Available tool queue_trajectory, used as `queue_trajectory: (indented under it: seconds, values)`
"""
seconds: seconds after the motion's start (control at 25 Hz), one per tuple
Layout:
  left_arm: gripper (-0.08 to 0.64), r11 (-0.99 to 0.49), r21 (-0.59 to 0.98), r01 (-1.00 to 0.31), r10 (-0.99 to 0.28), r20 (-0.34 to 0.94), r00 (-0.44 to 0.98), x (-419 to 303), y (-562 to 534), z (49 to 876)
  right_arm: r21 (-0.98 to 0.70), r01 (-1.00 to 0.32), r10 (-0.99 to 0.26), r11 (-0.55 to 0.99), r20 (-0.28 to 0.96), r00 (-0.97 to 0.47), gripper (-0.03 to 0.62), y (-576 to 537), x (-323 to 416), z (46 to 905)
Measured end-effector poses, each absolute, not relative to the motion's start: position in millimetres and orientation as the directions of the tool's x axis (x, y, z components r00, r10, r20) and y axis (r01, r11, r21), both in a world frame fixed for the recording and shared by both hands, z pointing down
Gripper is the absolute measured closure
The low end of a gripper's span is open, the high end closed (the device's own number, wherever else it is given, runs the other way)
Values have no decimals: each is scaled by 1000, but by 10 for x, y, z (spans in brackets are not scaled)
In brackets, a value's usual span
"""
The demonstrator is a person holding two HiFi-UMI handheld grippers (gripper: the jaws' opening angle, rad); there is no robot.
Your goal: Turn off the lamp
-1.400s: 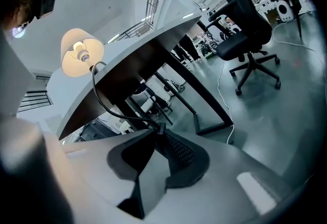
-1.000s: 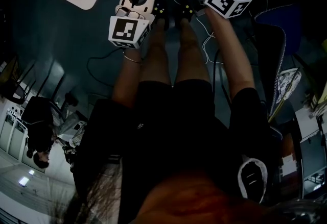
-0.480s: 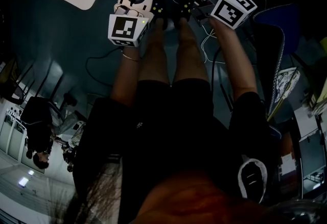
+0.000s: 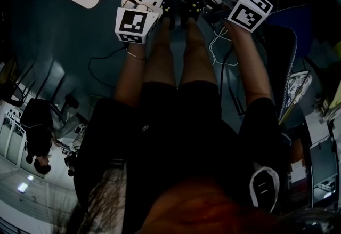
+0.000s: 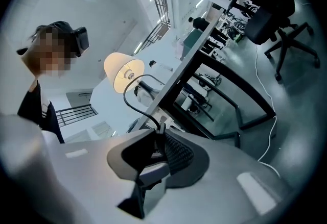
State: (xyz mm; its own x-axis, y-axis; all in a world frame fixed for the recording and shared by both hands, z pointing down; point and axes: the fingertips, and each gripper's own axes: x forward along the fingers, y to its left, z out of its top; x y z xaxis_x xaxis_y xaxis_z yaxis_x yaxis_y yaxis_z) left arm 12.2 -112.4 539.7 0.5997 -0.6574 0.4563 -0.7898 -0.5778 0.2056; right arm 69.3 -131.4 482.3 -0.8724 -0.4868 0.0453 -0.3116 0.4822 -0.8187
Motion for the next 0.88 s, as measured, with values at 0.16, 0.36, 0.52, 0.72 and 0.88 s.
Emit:
queue_trajectory:
  seconds: [0.16,0.36,0.52,0.72,0.88]
  values:
    - [485,-593,206,-779,-648,452,613,161,-1144,5395,-829,-266,-450,492,19,-893,532,-1265,649,4779]
    - [485,-605,193,-773,-661,419,622,199,-1163,5302,-850,-225,-419,477,5,-908,532,-1203,638,4795]
    - [511,-623,164,-765,-663,409,627,209,-1128,5273,-859,-216,-428,464,-4,-904,532,-1201,650,4806]
    - [539,-648,116,-752,-654,422,628,238,-1073,5265,-872,-202,-445,446,-20,-895,532,-1206,667,4799]
    - [541,-656,108,-747,-649,426,631,243,-1044,5246,-879,-191,-464,437,-39,-885,532,-1205,677,4781]
